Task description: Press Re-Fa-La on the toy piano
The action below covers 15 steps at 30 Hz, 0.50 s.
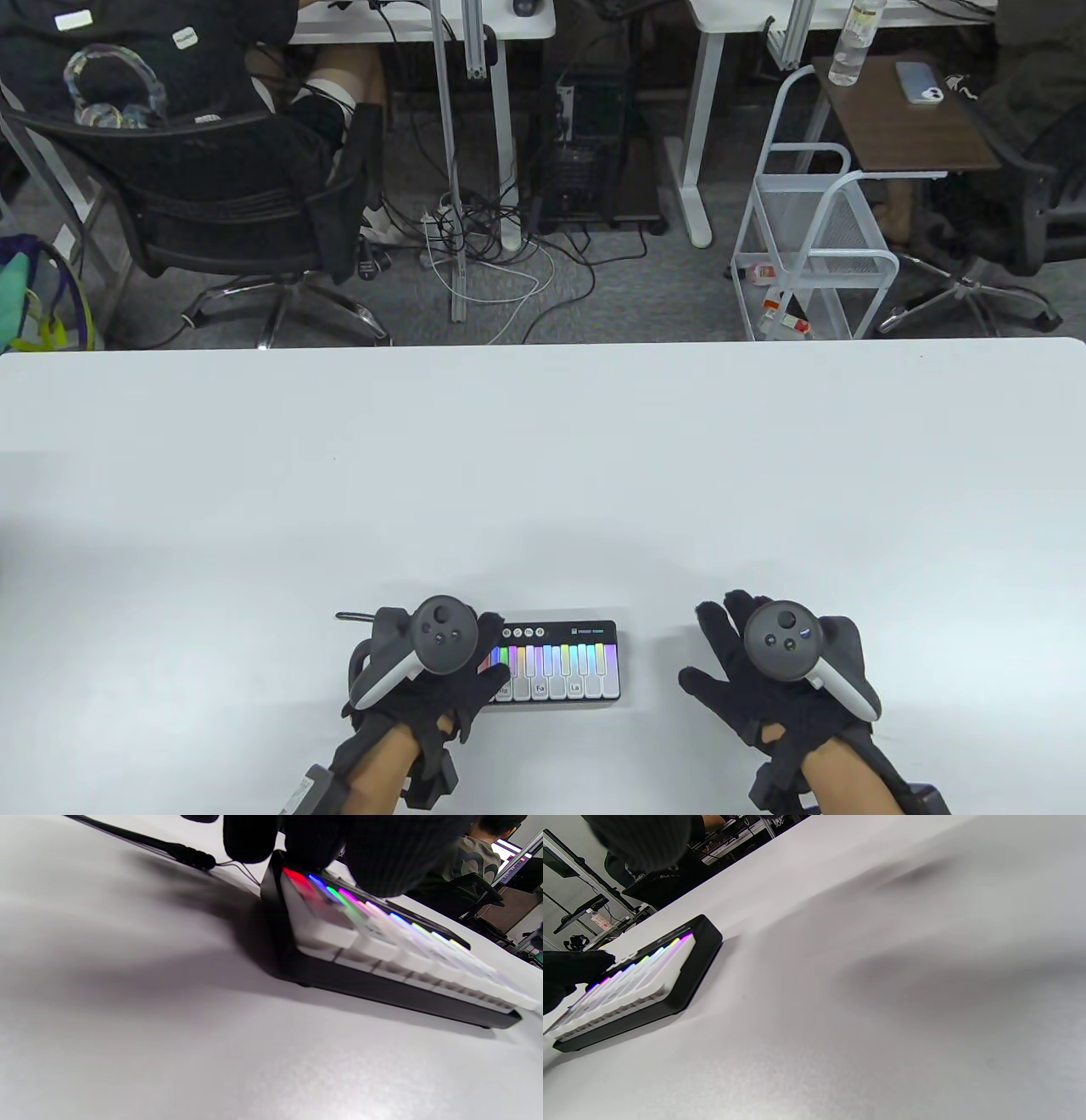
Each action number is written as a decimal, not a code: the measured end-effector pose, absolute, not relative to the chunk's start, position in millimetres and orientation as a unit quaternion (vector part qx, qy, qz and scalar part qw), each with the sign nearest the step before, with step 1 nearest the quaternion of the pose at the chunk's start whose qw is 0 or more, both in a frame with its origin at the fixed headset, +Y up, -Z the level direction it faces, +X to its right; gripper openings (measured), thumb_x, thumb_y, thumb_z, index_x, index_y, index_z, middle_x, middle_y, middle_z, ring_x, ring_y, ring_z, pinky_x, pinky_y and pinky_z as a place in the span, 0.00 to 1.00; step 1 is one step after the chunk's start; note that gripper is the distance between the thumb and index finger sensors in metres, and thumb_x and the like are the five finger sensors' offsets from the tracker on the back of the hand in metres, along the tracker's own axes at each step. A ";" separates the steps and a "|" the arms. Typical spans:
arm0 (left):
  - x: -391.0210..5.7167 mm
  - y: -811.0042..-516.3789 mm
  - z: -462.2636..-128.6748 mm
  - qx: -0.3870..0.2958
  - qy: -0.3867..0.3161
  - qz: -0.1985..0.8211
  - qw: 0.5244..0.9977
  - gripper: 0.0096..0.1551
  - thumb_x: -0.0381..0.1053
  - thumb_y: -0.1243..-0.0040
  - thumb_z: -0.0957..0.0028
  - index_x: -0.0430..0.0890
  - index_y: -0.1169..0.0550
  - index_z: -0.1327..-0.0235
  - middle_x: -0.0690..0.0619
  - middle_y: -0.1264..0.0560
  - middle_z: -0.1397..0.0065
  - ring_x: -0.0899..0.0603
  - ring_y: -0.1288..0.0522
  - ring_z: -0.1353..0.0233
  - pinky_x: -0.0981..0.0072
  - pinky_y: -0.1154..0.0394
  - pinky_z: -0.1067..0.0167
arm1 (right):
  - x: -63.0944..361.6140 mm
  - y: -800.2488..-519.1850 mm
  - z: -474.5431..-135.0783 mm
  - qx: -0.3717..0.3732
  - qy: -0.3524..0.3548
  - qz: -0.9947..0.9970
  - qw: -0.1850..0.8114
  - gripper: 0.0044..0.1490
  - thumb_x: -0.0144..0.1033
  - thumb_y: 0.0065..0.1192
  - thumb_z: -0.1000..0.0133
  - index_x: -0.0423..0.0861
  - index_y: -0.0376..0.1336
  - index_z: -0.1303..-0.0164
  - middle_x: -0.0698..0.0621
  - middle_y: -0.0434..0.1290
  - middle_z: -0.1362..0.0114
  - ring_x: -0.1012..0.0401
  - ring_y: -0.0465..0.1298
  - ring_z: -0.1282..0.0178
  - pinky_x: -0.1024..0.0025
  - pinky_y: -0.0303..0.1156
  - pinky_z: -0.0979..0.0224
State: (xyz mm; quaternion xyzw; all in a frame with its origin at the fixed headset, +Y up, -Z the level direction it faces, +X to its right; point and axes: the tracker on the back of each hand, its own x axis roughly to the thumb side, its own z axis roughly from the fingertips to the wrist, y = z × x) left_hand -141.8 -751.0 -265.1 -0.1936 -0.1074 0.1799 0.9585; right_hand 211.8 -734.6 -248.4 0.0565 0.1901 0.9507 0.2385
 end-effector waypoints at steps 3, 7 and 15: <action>-142.0 -750.8 -265.2 -0.203 -0.101 0.182 0.957 0.39 0.65 0.42 0.49 0.54 0.37 0.25 0.46 0.43 0.17 0.31 0.52 0.17 0.32 0.50 0.26 | 211.8 -734.6 -248.4 0.056 0.190 0.951 0.239 0.53 0.61 0.56 0.51 0.49 0.42 0.22 0.43 0.32 0.17 0.37 0.32 0.17 0.32 0.33 0.24; -141.9 -750.8 -265.0 -0.204 -0.100 0.180 0.957 0.39 0.65 0.42 0.49 0.55 0.37 0.25 0.45 0.43 0.17 0.31 0.52 0.17 0.32 0.50 0.26 | 211.8 -734.6 -248.4 0.056 0.190 0.951 0.239 0.53 0.61 0.56 0.51 0.49 0.42 0.22 0.43 0.32 0.17 0.37 0.32 0.17 0.32 0.33 0.24; -142.1 -750.9 -265.3 -0.204 -0.099 0.182 0.957 0.39 0.65 0.42 0.49 0.55 0.37 0.25 0.45 0.43 0.17 0.31 0.52 0.17 0.32 0.50 0.26 | 211.9 -734.3 -248.2 0.056 0.190 0.951 0.239 0.53 0.61 0.56 0.51 0.49 0.42 0.22 0.43 0.32 0.17 0.37 0.32 0.17 0.32 0.33 0.24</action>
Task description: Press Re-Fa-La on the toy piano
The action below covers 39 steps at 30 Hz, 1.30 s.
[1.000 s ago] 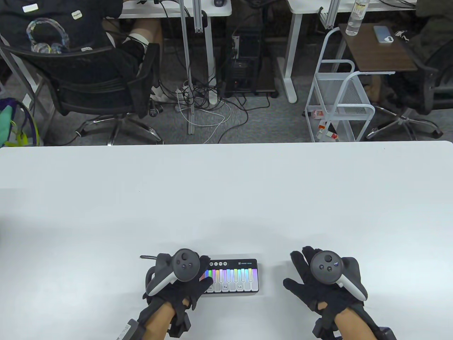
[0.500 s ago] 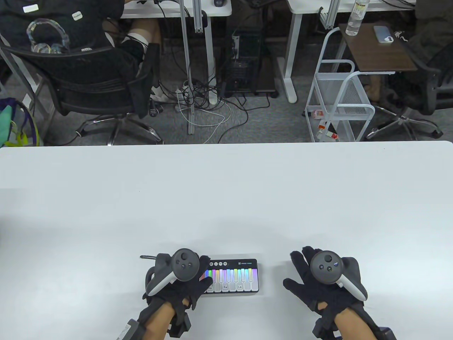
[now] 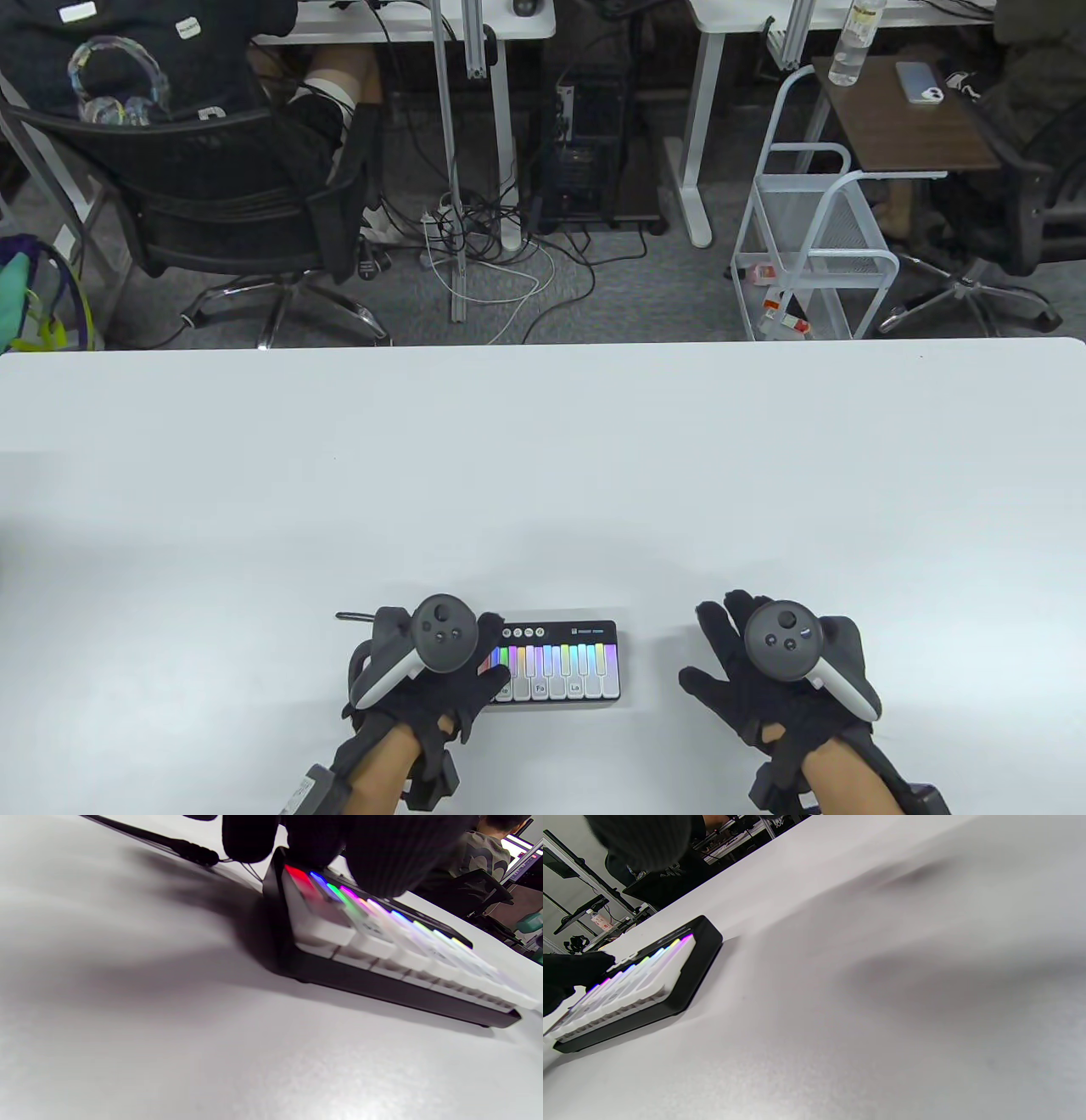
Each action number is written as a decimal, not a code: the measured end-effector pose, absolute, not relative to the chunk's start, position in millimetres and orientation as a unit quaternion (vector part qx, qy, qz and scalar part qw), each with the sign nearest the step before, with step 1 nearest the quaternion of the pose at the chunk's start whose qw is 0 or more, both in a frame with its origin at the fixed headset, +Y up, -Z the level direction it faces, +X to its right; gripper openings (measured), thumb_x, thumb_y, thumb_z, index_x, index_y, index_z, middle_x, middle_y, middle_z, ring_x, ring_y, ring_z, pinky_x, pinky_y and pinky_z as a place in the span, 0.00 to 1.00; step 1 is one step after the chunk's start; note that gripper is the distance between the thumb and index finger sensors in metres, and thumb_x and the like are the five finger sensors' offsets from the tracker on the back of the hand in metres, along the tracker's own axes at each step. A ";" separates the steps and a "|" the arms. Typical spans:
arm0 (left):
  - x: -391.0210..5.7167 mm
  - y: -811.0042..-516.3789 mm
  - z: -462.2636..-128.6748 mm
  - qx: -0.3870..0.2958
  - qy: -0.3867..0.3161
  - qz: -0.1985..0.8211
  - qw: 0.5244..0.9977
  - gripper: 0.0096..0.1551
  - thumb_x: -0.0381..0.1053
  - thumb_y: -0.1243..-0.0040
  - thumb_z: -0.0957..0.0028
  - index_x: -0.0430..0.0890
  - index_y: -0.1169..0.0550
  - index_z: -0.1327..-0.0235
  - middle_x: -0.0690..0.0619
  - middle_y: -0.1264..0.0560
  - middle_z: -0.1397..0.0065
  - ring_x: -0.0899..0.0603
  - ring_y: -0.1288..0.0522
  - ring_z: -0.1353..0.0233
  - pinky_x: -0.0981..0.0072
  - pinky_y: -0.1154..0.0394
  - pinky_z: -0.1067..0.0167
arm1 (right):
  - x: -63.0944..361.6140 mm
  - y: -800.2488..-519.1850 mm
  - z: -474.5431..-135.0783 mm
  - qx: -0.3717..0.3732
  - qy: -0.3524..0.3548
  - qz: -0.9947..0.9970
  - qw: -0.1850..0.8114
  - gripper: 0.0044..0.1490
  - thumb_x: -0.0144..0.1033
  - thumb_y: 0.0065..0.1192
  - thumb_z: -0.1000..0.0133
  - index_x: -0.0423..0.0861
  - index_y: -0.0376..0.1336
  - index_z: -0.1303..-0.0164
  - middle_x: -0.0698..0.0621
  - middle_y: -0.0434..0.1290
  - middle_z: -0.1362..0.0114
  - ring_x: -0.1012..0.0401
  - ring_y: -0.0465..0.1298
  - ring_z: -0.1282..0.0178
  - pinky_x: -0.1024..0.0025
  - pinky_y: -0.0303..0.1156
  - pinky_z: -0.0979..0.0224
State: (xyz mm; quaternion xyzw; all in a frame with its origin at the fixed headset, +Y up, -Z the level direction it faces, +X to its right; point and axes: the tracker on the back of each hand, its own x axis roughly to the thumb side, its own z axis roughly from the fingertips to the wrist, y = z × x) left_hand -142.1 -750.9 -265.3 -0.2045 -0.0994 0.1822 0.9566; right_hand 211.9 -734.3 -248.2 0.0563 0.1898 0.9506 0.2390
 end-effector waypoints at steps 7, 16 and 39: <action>-142.3 -751.1 -265.1 -0.207 -0.098 0.185 0.956 0.39 0.65 0.42 0.49 0.55 0.38 0.25 0.45 0.43 0.17 0.31 0.52 0.17 0.32 0.50 0.26 | 212.0 -734.3 -248.3 0.056 0.189 0.951 0.239 0.53 0.61 0.56 0.51 0.49 0.42 0.22 0.43 0.32 0.17 0.37 0.32 0.17 0.32 0.33 0.24; -142.8 -750.9 -264.7 -0.209 -0.097 0.186 0.955 0.39 0.65 0.42 0.49 0.55 0.38 0.25 0.45 0.43 0.17 0.31 0.52 0.17 0.32 0.50 0.26 | 212.0 -734.9 -248.3 0.056 0.191 0.951 0.239 0.53 0.61 0.56 0.51 0.49 0.42 0.22 0.43 0.33 0.17 0.37 0.32 0.17 0.32 0.33 0.24; -143.0 -750.4 -264.3 -0.214 -0.095 0.187 0.954 0.40 0.65 0.42 0.49 0.56 0.39 0.25 0.45 0.43 0.17 0.31 0.52 0.17 0.32 0.50 0.26 | 211.9 -734.7 -248.2 0.056 0.191 0.951 0.238 0.53 0.61 0.56 0.51 0.49 0.42 0.22 0.42 0.33 0.16 0.37 0.32 0.17 0.32 0.33 0.24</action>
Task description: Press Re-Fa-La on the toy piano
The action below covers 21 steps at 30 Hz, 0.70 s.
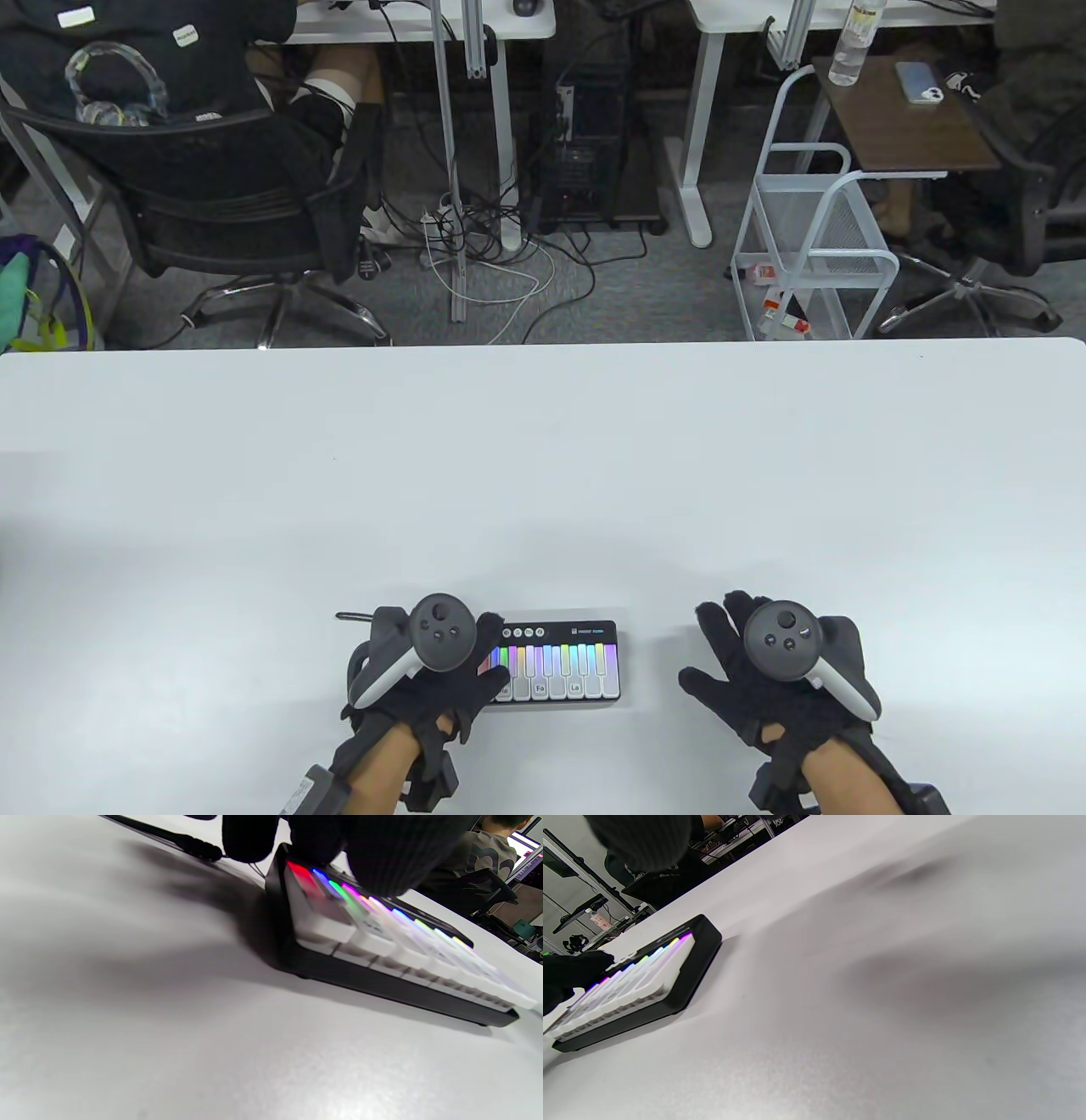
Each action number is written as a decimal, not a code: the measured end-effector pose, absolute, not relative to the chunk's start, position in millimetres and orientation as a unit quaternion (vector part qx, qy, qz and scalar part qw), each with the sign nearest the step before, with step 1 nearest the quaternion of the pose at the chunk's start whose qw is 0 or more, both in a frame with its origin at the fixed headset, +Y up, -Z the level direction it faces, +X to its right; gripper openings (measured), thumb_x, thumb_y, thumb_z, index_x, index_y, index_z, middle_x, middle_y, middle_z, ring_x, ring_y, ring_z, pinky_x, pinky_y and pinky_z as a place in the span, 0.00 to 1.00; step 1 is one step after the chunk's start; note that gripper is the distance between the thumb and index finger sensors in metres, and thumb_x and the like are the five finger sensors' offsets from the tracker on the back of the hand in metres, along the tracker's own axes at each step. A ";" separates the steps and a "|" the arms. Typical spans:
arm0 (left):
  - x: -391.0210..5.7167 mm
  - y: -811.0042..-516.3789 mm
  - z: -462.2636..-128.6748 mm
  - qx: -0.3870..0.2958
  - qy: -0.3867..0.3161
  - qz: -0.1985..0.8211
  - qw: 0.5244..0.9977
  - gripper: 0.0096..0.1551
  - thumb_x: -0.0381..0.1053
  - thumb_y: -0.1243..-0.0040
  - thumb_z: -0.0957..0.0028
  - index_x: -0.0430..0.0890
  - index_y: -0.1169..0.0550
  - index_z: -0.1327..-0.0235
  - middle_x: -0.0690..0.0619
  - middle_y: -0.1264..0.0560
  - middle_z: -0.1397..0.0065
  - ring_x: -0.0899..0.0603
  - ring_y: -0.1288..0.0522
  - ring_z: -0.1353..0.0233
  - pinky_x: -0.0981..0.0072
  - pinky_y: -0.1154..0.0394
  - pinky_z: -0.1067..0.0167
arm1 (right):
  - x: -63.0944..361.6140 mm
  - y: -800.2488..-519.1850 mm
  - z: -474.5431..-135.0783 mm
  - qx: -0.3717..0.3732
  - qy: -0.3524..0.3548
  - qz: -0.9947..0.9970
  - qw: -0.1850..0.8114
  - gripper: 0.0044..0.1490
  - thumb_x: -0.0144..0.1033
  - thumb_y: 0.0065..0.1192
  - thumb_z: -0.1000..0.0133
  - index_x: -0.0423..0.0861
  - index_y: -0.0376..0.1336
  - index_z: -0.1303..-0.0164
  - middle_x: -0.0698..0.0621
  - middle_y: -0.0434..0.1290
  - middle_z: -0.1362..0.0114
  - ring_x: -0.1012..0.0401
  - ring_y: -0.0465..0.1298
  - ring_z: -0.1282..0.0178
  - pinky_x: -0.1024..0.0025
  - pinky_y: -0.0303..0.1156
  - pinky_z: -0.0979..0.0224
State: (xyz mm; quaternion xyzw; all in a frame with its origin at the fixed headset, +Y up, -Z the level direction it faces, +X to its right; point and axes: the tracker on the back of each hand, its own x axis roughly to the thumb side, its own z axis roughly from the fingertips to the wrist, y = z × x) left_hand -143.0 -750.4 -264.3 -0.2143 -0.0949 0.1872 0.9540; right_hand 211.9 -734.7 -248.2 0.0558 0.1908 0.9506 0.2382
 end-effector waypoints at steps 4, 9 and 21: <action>-142.8 -750.3 -264.2 -0.214 -0.095 0.185 0.955 0.40 0.65 0.42 0.49 0.56 0.39 0.25 0.45 0.43 0.17 0.31 0.52 0.17 0.32 0.50 0.26 | 211.8 -734.8 -248.2 0.056 0.191 0.951 0.237 0.53 0.61 0.56 0.51 0.49 0.42 0.22 0.42 0.33 0.16 0.37 0.32 0.17 0.32 0.33 0.24; -142.5 -750.1 -264.3 -0.213 -0.095 0.181 0.955 0.40 0.65 0.42 0.49 0.56 0.39 0.25 0.45 0.43 0.17 0.31 0.52 0.17 0.32 0.50 0.26 | 212.0 -734.7 -248.3 0.056 0.190 0.951 0.239 0.53 0.61 0.56 0.51 0.49 0.42 0.22 0.43 0.33 0.16 0.37 0.32 0.17 0.32 0.33 0.24; -137.0 -743.3 -264.7 -0.222 -0.097 0.134 0.961 0.42 0.67 0.44 0.49 0.56 0.40 0.23 0.46 0.46 0.16 0.32 0.52 0.17 0.33 0.50 0.26 | 212.0 -735.0 -248.3 0.057 0.191 0.950 0.240 0.53 0.61 0.56 0.51 0.49 0.42 0.22 0.42 0.33 0.17 0.37 0.32 0.17 0.32 0.33 0.24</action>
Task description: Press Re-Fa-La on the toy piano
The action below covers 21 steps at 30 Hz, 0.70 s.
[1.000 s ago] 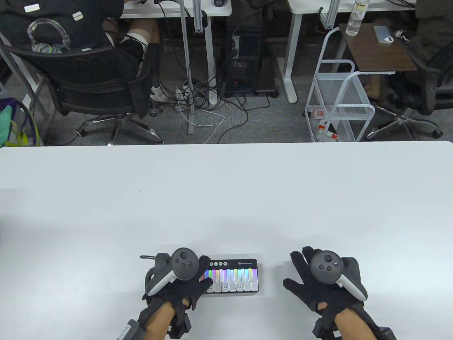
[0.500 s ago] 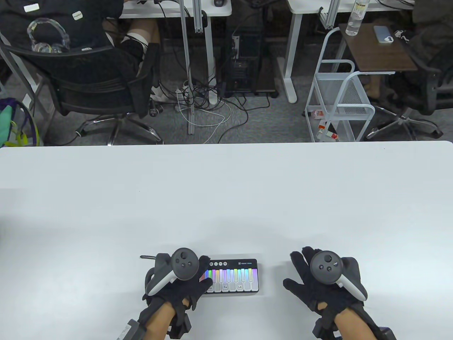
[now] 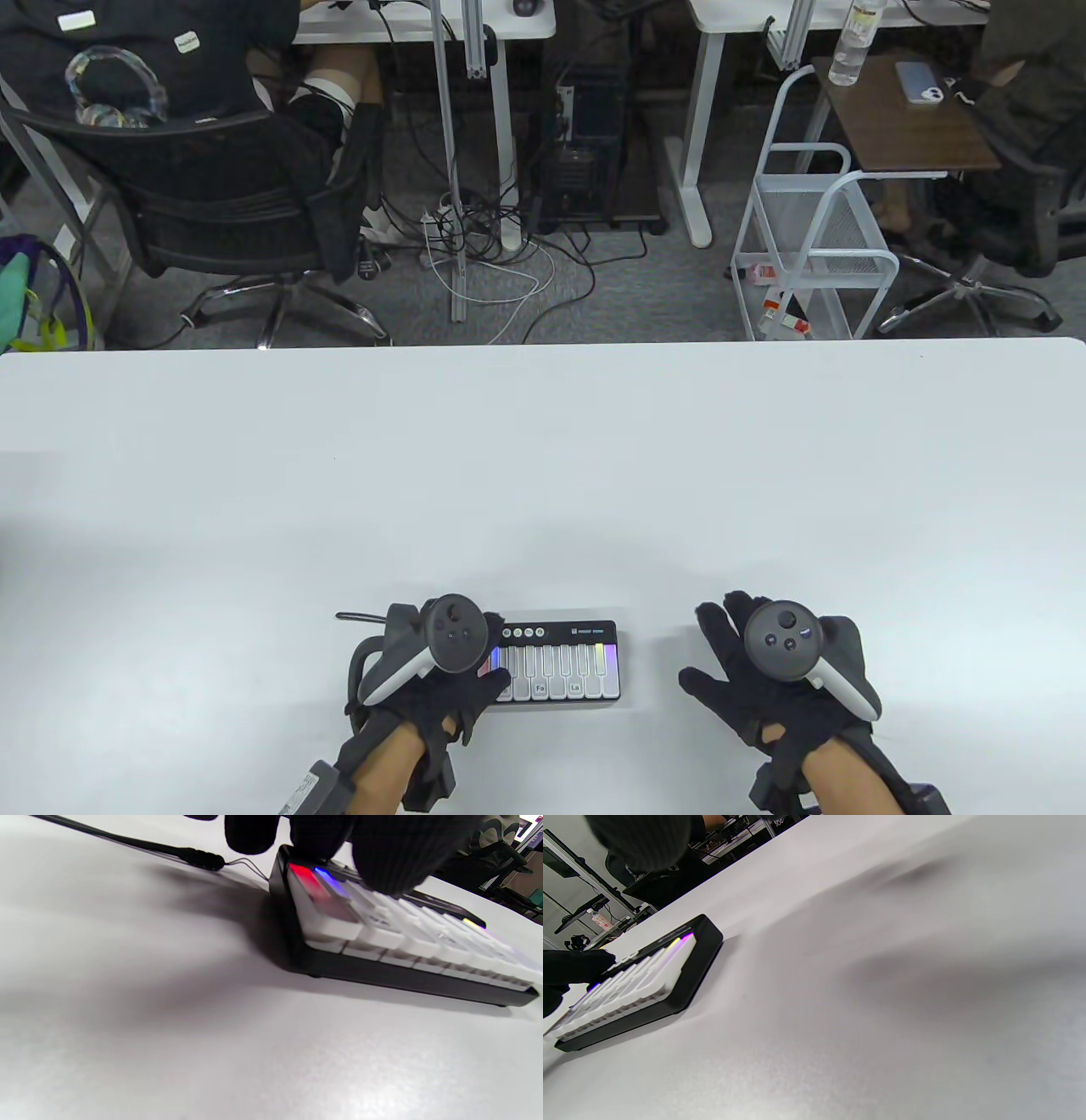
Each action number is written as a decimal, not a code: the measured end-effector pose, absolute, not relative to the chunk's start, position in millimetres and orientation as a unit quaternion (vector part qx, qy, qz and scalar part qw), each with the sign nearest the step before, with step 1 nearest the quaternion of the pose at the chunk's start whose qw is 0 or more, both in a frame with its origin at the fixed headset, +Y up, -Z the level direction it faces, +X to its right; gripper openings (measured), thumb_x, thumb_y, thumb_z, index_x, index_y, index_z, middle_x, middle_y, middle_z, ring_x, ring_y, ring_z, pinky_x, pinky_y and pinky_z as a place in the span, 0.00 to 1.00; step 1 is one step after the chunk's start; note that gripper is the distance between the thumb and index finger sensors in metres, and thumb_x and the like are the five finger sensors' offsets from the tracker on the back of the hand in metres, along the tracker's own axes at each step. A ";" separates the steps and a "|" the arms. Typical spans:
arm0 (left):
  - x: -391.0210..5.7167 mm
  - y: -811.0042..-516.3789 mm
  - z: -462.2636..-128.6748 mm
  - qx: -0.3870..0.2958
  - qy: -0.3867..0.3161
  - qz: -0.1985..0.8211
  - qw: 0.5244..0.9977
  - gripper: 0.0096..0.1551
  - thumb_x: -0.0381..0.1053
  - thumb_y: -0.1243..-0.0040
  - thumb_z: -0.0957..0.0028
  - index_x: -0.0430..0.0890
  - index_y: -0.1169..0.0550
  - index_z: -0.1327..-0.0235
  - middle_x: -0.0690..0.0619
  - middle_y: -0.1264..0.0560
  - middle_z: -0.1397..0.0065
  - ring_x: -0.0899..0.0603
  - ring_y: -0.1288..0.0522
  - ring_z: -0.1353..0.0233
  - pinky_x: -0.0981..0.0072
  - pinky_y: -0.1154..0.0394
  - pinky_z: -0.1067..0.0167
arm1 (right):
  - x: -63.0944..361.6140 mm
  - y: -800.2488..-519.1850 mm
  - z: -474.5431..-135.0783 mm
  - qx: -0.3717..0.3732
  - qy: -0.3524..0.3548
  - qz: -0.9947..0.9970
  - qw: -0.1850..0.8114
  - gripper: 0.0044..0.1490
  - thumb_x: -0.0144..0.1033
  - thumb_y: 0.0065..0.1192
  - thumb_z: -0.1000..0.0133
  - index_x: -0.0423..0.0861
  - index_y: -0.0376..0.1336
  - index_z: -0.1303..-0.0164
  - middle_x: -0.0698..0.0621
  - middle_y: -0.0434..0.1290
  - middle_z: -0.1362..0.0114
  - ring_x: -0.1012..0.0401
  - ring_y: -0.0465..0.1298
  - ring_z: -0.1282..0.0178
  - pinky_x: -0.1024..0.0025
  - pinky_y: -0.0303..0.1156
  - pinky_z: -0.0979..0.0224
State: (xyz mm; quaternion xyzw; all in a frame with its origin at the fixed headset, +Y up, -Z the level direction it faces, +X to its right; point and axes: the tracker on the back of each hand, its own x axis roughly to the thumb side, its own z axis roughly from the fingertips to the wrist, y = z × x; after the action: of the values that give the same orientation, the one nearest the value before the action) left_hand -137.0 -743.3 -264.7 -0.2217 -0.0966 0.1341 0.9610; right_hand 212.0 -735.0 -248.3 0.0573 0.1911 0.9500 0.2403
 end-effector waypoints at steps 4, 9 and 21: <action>-145.8 -734.2 -263.8 -0.210 -0.090 0.155 0.961 0.44 0.67 0.44 0.50 0.55 0.43 0.22 0.46 0.48 0.16 0.31 0.51 0.17 0.33 0.49 0.26 | 212.3 -734.6 -248.3 0.059 0.189 0.950 0.242 0.53 0.61 0.56 0.51 0.49 0.42 0.22 0.42 0.33 0.17 0.37 0.32 0.17 0.32 0.33 0.24; -165.0 -716.7 -259.5 -0.176 -0.088 0.162 0.967 0.46 0.67 0.43 0.50 0.54 0.43 0.22 0.47 0.48 0.16 0.31 0.51 0.17 0.33 0.49 0.26 | 212.4 -734.6 -248.4 0.061 0.187 0.950 0.242 0.53 0.61 0.56 0.51 0.49 0.42 0.22 0.43 0.33 0.17 0.37 0.32 0.17 0.32 0.33 0.24; -218.8 -715.8 -253.5 -0.108 -0.056 0.197 0.973 0.47 0.68 0.42 0.51 0.54 0.45 0.22 0.47 0.50 0.15 0.32 0.52 0.16 0.33 0.49 0.26 | 209.5 -737.6 -248.4 0.061 0.179 0.954 0.231 0.53 0.61 0.56 0.52 0.50 0.41 0.22 0.43 0.32 0.17 0.37 0.31 0.17 0.32 0.33 0.24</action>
State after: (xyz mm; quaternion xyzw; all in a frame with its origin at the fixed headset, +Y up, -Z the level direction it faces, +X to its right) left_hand -218.8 -715.8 -253.5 -0.1080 -0.0560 0.1973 0.9728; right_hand 209.5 -737.6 -248.4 0.0614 0.1788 0.9544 0.2311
